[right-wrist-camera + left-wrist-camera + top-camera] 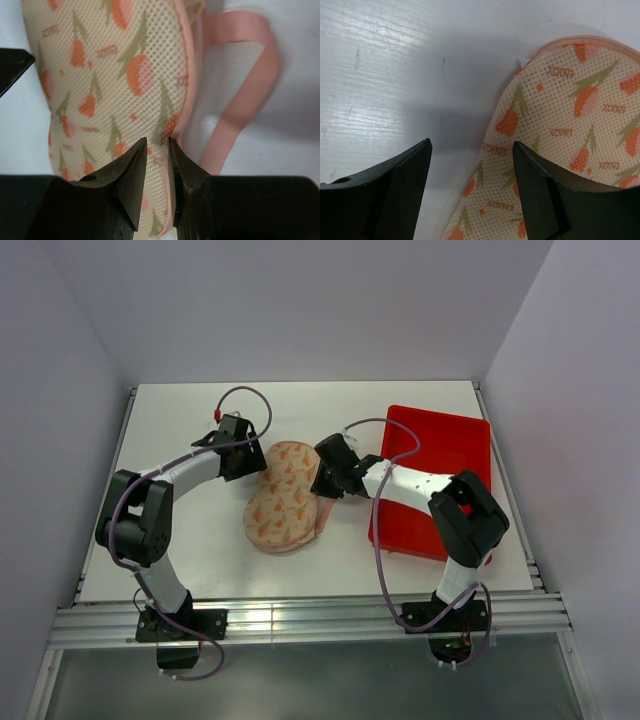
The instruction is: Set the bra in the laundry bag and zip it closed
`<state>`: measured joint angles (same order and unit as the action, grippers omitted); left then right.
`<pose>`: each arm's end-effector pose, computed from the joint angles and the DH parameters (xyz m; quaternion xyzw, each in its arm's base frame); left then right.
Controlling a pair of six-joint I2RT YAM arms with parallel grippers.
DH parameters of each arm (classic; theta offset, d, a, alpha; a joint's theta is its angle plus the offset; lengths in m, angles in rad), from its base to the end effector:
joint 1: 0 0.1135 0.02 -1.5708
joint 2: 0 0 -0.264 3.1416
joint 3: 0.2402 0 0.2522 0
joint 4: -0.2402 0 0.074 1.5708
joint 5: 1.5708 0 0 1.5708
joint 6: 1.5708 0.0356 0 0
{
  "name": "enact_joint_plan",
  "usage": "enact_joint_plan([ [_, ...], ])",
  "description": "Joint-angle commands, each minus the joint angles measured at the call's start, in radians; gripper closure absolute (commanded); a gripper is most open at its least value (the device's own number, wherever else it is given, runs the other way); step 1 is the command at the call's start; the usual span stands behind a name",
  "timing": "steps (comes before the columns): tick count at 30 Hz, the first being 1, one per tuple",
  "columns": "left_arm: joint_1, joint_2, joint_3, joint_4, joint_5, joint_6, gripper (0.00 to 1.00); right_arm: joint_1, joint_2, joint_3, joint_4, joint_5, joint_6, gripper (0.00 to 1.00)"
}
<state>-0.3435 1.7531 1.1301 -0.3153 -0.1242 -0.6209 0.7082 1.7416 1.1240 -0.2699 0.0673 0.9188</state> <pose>0.3465 -0.1193 0.1907 -0.1503 0.9368 -0.0917 0.3024 0.2814 0.2379 0.1958 0.1102 0.9353 0.2216 0.2531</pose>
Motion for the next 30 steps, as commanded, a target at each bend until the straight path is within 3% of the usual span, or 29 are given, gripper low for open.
enact_joint_plan([
  [1, 0.003, -0.050, -0.019, 0.090, 0.041, 0.004, 0.27, -0.022, 0.035, -0.003, 0.012, 0.023, -0.018, 0.69],
  [17, 0.005, -0.168, -0.205, 0.306, 0.047, -0.066, 0.18, -0.044, 0.159, 0.025, 0.028, -0.011, -0.024, 0.69],
  [25, 0.005, -0.135, -0.280, 0.476, 0.090, -0.069, 0.15, -0.047, 0.182, 0.066, -0.002, -0.017, -0.051, 0.69],
  [30, 0.006, -0.119, -0.337, 0.678, 0.156, -0.063, 0.15, -0.052, 0.200, 0.099, -0.040, -0.015, -0.093, 0.69],
])
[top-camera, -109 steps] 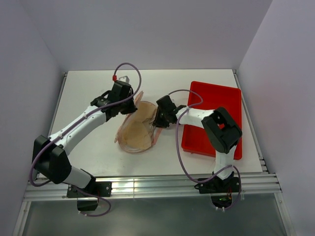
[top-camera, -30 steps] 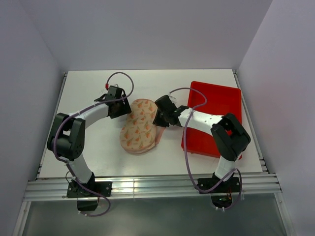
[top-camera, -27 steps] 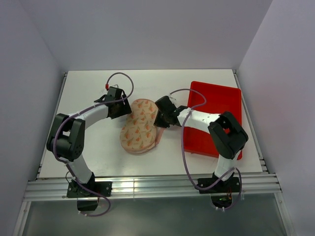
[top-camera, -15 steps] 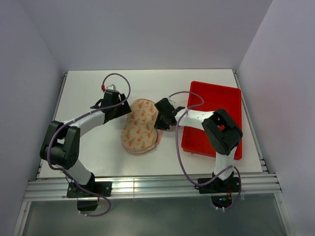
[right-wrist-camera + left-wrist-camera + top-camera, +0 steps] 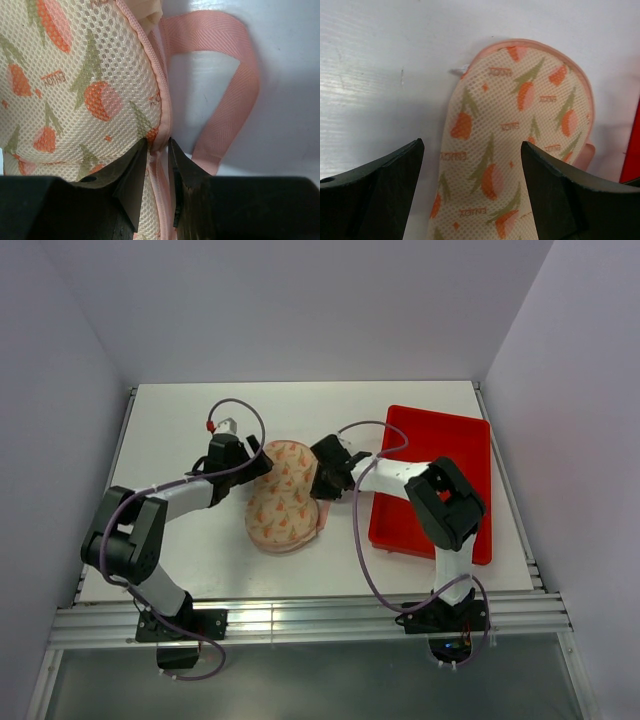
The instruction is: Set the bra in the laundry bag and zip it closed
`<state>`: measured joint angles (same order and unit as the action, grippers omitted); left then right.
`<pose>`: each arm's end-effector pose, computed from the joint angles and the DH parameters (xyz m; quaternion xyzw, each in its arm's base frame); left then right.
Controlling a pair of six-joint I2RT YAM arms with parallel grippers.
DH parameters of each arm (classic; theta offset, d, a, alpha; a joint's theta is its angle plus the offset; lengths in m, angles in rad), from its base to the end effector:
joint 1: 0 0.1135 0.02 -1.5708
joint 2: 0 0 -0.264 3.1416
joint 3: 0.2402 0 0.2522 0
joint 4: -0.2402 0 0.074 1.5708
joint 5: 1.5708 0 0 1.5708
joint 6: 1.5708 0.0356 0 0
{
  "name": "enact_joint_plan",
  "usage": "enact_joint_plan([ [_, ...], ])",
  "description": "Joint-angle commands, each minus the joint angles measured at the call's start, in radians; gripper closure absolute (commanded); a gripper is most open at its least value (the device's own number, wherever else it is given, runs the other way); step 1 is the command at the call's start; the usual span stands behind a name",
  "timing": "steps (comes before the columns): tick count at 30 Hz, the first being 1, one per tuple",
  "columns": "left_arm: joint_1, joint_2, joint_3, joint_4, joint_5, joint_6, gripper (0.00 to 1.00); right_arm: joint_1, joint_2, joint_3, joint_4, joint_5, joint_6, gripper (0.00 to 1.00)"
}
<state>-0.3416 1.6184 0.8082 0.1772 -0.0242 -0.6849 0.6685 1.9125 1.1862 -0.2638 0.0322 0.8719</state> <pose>0.3143 -0.1108 0.1763 -0.1577 0.8780 -0.2125 0.3989 0.3080 0.2418 0.1528 0.1019 0.9526 0.1882 0.2162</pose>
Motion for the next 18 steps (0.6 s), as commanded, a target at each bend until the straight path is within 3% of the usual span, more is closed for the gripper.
enact_joint_plan([
  [1, 0.004, 0.040, -0.009, 0.199, 0.064, 0.005, 0.15, -0.015, 0.034, 0.052, -0.052, 0.020, -0.057, 0.69],
  [9, 0.009, 0.139, 0.025, 0.246, 0.035, -0.005, 0.16, -0.081, 0.143, 0.231, -0.217, 0.002, -0.212, 0.68],
  [18, 0.036, 0.187, 0.025, 0.338, 0.036, -0.004, 0.16, -0.084, 0.301, 0.588, -0.464, 0.071, -0.428, 0.65],
])
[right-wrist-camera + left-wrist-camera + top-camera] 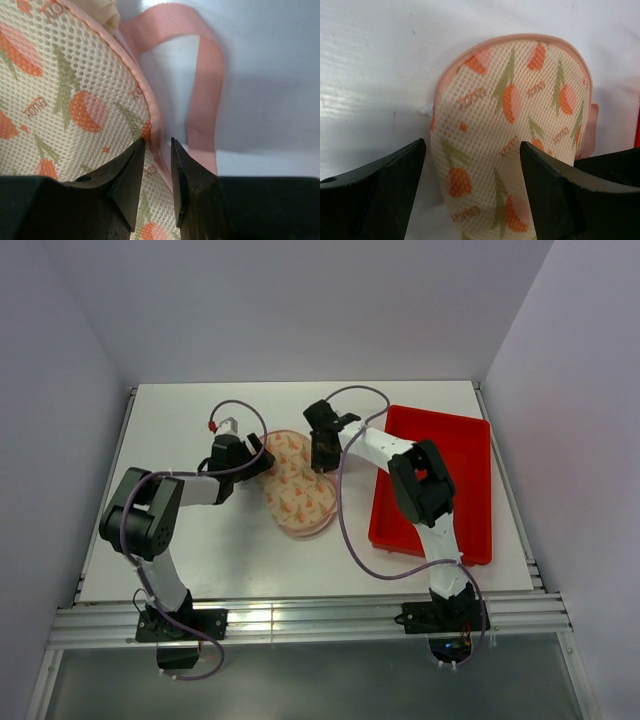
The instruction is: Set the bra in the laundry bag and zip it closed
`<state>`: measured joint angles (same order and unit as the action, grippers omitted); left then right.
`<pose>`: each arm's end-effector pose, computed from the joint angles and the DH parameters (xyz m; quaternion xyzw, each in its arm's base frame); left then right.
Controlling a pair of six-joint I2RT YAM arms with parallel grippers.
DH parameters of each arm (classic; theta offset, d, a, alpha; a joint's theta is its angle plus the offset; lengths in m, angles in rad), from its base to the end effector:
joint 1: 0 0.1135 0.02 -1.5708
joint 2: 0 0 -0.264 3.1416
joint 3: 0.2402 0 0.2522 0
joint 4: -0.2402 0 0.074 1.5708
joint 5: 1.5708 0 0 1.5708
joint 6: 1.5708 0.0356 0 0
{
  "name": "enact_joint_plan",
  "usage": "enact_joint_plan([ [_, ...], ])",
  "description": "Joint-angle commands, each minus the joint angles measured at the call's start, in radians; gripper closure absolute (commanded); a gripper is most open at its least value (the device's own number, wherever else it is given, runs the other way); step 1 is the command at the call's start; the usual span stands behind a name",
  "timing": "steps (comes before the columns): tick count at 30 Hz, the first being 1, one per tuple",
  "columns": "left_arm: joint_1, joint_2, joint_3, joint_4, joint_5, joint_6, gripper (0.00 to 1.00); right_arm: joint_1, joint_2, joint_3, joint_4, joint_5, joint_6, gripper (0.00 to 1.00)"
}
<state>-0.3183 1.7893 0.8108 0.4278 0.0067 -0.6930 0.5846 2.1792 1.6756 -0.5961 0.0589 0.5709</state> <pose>0.3391 -0.1120 0.1441 -0.1609 0.8577 -0.2390 0.4257 0.3882 0.2544 0.1669 0.0002 0.9720 0.1034 0.2111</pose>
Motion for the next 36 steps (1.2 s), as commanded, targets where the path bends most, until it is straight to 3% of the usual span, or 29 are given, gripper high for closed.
enact_joint_plan([
  [1, 0.018, 0.033, 0.036, 0.092, 0.009, 0.004, 0.16, 0.001, 0.048, 0.148, -0.148, 0.042, -0.144, 0.64],
  [14, 0.085, 0.125, 0.128, 0.146, 0.105, 0.044, 0.17, 0.021, 0.119, 0.240, -0.205, 0.025, -0.338, 0.61],
  [22, 0.094, 0.163, 0.180, 0.131, 0.168, 0.047, 0.22, 0.024, 0.128, 0.299, -0.235, 0.036, -0.359, 0.61],
  [30, 0.108, 0.223, 0.272, 0.092, 0.248, 0.056, 0.45, 0.026, 0.140, 0.314, -0.237, 0.032, -0.361, 0.61],
  [36, 0.108, 0.197, 0.249, 0.085, 0.268, 0.030, 0.81, 0.024, 0.148, 0.334, -0.249, 0.079, -0.330, 0.60],
])
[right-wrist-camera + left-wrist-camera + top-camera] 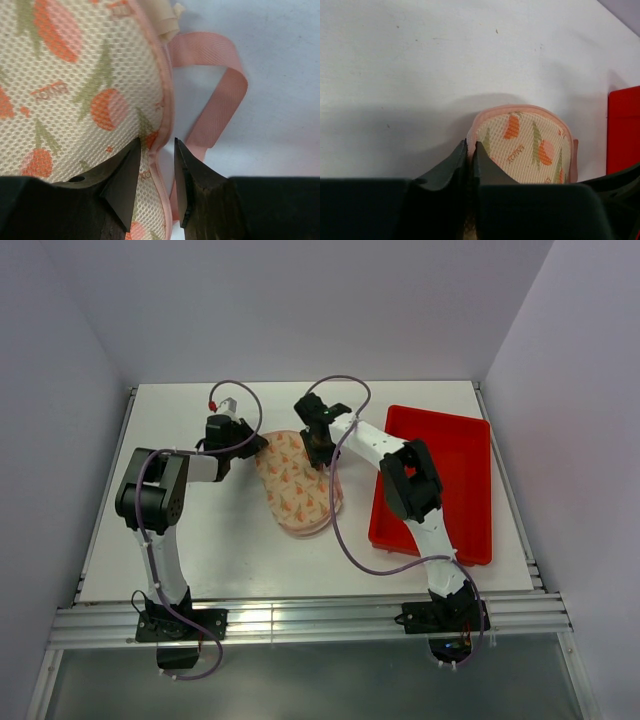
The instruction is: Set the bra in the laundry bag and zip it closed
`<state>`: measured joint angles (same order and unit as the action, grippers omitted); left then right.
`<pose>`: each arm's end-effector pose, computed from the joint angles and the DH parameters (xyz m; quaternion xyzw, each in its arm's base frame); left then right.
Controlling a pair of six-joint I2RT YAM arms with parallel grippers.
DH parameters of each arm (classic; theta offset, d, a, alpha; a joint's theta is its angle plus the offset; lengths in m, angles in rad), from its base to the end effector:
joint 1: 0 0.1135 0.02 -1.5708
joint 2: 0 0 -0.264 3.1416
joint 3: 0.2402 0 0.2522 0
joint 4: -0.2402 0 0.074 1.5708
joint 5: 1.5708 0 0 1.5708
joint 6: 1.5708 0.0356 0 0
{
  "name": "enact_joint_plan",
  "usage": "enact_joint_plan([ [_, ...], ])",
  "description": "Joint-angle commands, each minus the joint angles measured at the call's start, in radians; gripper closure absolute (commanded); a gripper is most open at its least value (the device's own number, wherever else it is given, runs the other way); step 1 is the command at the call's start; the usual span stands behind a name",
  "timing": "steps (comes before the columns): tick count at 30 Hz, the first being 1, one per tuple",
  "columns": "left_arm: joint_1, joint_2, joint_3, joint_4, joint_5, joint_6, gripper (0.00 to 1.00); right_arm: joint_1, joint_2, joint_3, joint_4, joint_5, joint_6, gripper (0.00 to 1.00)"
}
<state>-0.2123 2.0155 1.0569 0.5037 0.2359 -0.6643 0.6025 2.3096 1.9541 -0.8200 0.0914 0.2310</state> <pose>0.4098 -0.0968 0.1381 -0.1281 0.8350 -0.3135 0.4337 0.4059 0.2753 0.1786 -0.1721 0.9643 0.0384 0.1975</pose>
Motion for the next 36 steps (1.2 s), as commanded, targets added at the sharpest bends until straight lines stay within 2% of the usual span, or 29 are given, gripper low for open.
enact_joint_plan([
  [1, 0.002, -0.040, -0.009, 0.012, 0.039, -0.009, 0.91, 0.005, 0.013, 0.055, -0.027, 0.071, 0.017, 0.59],
  [3, 0.002, -0.075, -0.049, 0.009, 0.014, -0.026, 1.00, 0.003, -0.018, 0.051, -0.027, 0.097, 0.053, 0.54],
  [8, -0.001, -0.184, -0.188, 0.012, -0.108, -0.159, 1.00, 0.002, -0.097, 0.095, -0.059, 0.168, 0.132, 0.50],
  [13, -0.048, -0.417, -0.391, -0.143, -0.396, -0.340, 1.00, 0.003, -0.194, 0.157, -0.105, 0.127, 0.183, 0.45],
  [15, -0.129, -0.550, -0.476, -0.224, -0.472, -0.404, 1.00, 0.008, -0.267, 0.093, -0.084, 0.101, 0.209, 0.45],
  [16, -0.175, -0.595, -0.498, -0.267, -0.575, -0.435, 1.00, 0.013, -0.297, 0.056, -0.050, 0.082, 0.226, 0.44],
  [17, -0.220, -0.680, -0.533, -0.351, -0.630, -0.463, 1.00, 0.014, -0.368, -0.040, -0.024, 0.056, 0.237, 0.44],
  [18, -0.311, -0.720, -0.552, -0.387, -0.680, -0.530, 1.00, 0.019, -0.416, -0.100, 0.010, 0.018, 0.252, 0.44],
  [19, -0.349, -0.750, -0.563, -0.422, -0.737, -0.572, 1.00, 0.031, -0.461, -0.168, 0.086, -0.005, 0.275, 0.44],
  [20, -0.389, -0.788, -0.578, -0.497, -0.745, -0.612, 1.00, 0.039, -0.552, -0.305, 0.122, -0.028, 0.289, 0.43],
  [22, -0.420, -0.807, -0.589, -0.563, -0.745, -0.710, 1.00, 0.060, -0.642, -0.444, 0.233, -0.080, 0.359, 0.43],
  [23, -0.441, -0.819, -0.601, -0.595, -0.762, -0.744, 1.00, 0.072, -0.727, -0.577, 0.270, -0.097, 0.378, 0.43],
  [24, -0.441, -0.828, -0.613, -0.628, -0.762, -0.802, 1.00, 0.085, -0.771, -0.640, 0.309, -0.128, 0.407, 0.43],
  [26, -0.441, -0.874, -0.665, -0.616, -0.762, -0.837, 1.00, 0.133, -0.876, -0.810, 0.412, -0.151, 0.481, 0.42],
  [28, -0.423, -0.908, -0.689, -0.585, -0.765, -0.862, 1.00, 0.160, -0.918, -0.903, 0.467, -0.157, 0.530, 0.41],
  [33, -0.293, -0.902, -0.620, -0.643, -0.767, -0.836, 1.00, 0.198, -0.926, -0.900, 0.449, -0.136, 0.539, 0.41],
  [36, -0.216, -0.893, -0.598, -0.680, -0.773, -0.911, 1.00, 0.224, -0.906, -0.877, 0.455, -0.128, 0.565, 0.41],
])
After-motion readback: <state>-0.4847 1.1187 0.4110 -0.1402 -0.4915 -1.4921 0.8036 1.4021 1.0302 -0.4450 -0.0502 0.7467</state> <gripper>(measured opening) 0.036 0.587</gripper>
